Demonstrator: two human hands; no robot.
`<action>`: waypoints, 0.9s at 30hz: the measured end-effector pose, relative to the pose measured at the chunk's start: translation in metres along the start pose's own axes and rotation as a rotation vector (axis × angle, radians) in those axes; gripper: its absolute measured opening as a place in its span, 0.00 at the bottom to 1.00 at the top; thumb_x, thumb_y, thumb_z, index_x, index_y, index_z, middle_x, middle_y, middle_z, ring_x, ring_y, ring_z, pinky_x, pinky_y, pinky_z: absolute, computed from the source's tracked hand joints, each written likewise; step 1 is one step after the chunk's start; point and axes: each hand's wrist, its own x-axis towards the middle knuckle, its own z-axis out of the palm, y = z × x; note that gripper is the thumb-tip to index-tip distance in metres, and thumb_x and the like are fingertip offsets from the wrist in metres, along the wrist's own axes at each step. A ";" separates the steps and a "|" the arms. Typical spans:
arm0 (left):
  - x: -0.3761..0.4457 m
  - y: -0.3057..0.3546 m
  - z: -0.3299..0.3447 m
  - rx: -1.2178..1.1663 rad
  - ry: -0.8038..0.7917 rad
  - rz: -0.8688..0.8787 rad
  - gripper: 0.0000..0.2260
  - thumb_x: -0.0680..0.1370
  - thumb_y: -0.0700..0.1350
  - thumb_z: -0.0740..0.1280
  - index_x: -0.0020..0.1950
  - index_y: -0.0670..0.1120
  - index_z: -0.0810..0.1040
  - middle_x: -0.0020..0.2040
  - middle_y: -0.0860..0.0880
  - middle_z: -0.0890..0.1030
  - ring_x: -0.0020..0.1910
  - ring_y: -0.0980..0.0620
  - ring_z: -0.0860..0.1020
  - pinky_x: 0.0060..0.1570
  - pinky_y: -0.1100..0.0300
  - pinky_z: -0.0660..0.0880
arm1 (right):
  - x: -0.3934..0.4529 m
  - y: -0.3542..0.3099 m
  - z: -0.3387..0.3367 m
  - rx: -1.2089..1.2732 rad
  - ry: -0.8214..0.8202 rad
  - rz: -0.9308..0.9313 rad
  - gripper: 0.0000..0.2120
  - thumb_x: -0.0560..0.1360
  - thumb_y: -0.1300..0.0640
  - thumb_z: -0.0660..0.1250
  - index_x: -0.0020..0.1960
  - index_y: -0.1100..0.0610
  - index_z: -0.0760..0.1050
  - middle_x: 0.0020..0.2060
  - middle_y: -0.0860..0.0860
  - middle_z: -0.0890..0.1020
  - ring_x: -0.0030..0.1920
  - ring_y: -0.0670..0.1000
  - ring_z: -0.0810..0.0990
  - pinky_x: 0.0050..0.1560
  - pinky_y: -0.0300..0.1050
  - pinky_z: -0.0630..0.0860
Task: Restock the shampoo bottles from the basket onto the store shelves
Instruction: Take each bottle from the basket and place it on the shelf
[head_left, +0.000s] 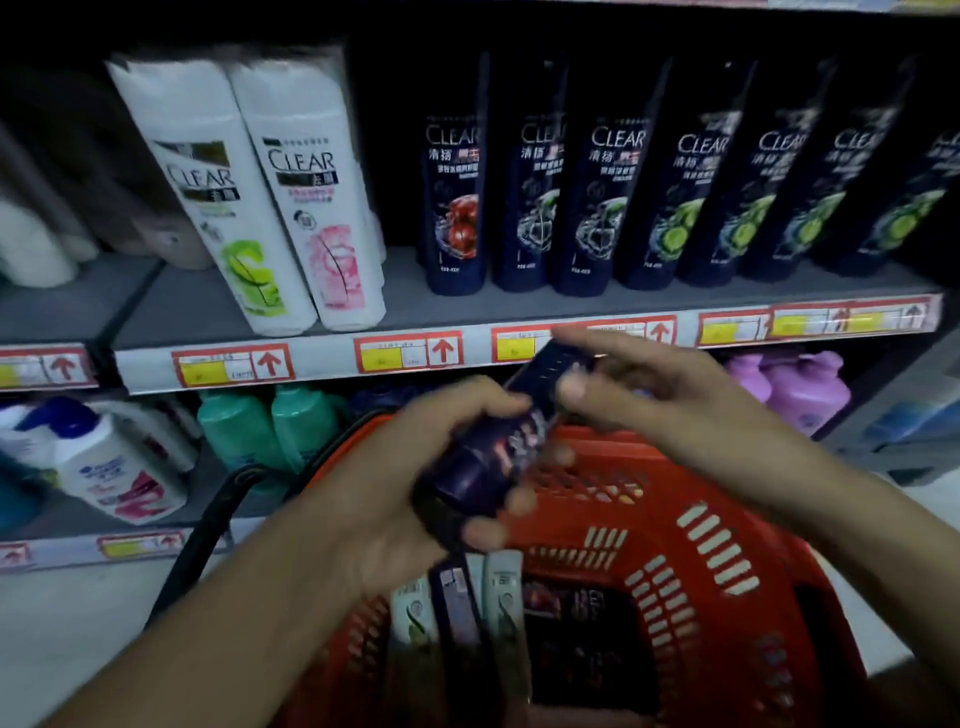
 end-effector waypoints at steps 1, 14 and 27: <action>-0.004 0.007 -0.012 -0.146 -0.007 -0.034 0.21 0.73 0.47 0.64 0.59 0.33 0.77 0.50 0.37 0.73 0.23 0.49 0.74 0.17 0.67 0.64 | -0.001 0.001 -0.003 -0.151 -0.062 -0.082 0.31 0.63 0.38 0.75 0.65 0.38 0.78 0.61 0.49 0.76 0.60 0.44 0.79 0.62 0.48 0.79; -0.004 -0.003 -0.021 -0.161 0.328 0.317 0.24 0.83 0.50 0.58 0.58 0.30 0.81 0.16 0.44 0.74 0.14 0.56 0.74 0.19 0.67 0.70 | 0.013 0.037 0.014 -0.324 -0.223 0.030 0.19 0.66 0.44 0.80 0.55 0.45 0.83 0.47 0.47 0.85 0.49 0.47 0.83 0.57 0.54 0.79; 0.014 -0.020 0.001 0.043 0.470 0.467 0.24 0.72 0.35 0.76 0.63 0.53 0.80 0.50 0.49 0.87 0.44 0.47 0.85 0.40 0.52 0.80 | -0.003 0.018 0.026 0.433 -0.003 0.105 0.12 0.72 0.56 0.74 0.54 0.57 0.87 0.46 0.60 0.88 0.39 0.56 0.86 0.36 0.43 0.83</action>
